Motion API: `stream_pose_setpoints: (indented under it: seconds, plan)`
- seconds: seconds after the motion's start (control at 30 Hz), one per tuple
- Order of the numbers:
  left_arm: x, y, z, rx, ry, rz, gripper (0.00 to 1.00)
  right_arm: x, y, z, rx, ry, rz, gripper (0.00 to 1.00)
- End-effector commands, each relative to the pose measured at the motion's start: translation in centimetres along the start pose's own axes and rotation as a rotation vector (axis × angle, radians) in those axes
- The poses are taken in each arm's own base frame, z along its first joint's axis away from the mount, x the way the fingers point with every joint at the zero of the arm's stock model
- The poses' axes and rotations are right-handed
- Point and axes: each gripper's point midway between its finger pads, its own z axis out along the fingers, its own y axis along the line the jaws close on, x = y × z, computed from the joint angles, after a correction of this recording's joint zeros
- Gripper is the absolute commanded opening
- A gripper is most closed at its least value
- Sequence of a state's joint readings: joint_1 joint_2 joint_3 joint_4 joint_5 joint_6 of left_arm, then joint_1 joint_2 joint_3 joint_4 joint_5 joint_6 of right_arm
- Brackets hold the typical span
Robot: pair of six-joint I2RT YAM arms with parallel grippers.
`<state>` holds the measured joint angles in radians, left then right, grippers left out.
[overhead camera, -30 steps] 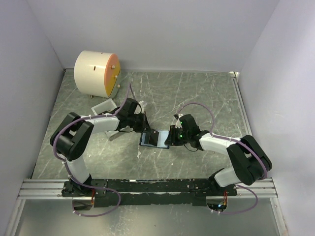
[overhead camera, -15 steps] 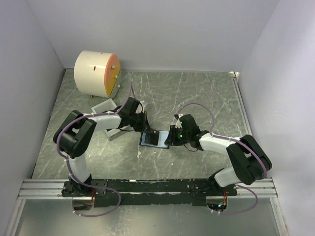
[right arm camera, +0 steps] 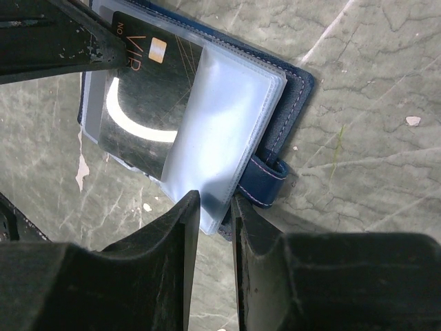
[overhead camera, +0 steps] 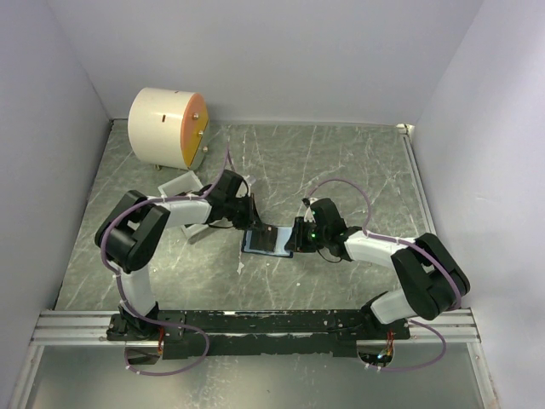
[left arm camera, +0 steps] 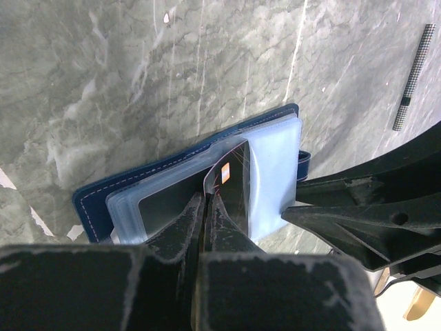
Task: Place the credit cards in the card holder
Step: Insert the credit card into the card holder.
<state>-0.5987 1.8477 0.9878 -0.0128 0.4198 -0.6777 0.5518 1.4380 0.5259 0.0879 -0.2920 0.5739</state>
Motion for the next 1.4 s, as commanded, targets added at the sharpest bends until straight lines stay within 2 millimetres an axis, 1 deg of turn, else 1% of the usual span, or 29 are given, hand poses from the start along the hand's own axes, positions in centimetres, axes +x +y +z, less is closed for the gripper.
stream_pose_setpoints:
  seconds: [0.0,0.1,0.27,0.37,0.47,0.67,0.8,0.9,0.97,1.0,1.07,1.13,1.17,1.2,1.3,1.37]
  plan:
    - [1.0,0.9,0.8,-0.051,0.008,-0.002,0.07,0.4,-0.3,0.4,0.008,-0.005,0.017,0.25]
    - [1.1,1.2,0.6,-0.076,0.007,-0.020,0.07,0.3,-0.4,0.4,0.013,-0.005,0.022,0.25]
    - [1.4,2.4,-0.1,-0.140,-0.022,-0.043,0.07,0.4,-0.5,0.3,0.019,-0.010,0.023,0.25]
    - [1.6,2.6,-0.2,-0.144,-0.026,-0.046,0.07,0.5,-0.5,0.3,0.016,-0.008,0.024,0.25]
    - [1.9,2.2,0.1,-0.121,-0.017,-0.044,0.07,0.4,-0.4,0.3,0.012,-0.009,0.025,0.25]
    - [1.5,0.6,0.9,-0.091,-0.038,-0.050,0.07,0.3,-0.1,0.5,-0.004,-0.009,0.036,0.25]
    - [1.6,0.0,1.4,-0.074,-0.048,-0.072,0.07,0.2,0.1,0.3,-0.008,-0.010,0.038,0.25]
    - [1.7,-0.5,1.6,-0.062,-0.054,-0.074,0.07,0.0,0.1,0.1,0.002,-0.015,0.036,0.25]
    - [1.3,-1.2,1.4,-0.040,-0.066,-0.050,0.07,0.1,-0.1,-0.1,0.020,-0.003,0.037,0.25]
    - [0.8,-1.6,1.2,-0.030,-0.083,-0.039,0.10,0.0,-0.2,-0.2,0.026,0.001,0.032,0.26]
    - [-0.3,-2.1,0.0,-0.035,-0.139,-0.007,0.26,-0.1,0.1,-0.6,0.025,0.004,0.023,0.32]
    - [-1.6,-2.7,-1.5,-0.056,-0.199,0.030,0.39,-0.5,0.4,-1.2,0.022,-0.013,0.016,0.37]
    - [-1.9,-2.7,-2.0,-0.071,-0.209,0.044,0.44,-0.9,0.6,-1.5,0.021,-0.027,0.011,0.39]
    - [-2.2,-2.7,-2.3,-0.082,-0.217,0.058,0.46,-1.1,0.7,-1.7,0.025,-0.034,0.007,0.39]
    - [-2.6,-2.6,-3.0,-0.118,-0.223,0.066,0.47,-1.9,0.6,-2.0,0.045,-0.049,-0.001,0.39]
    - [-2.5,-2.5,-3.2,-0.120,-0.226,0.066,0.46,-2.1,0.5,-2.1,0.052,-0.052,-0.005,0.38]
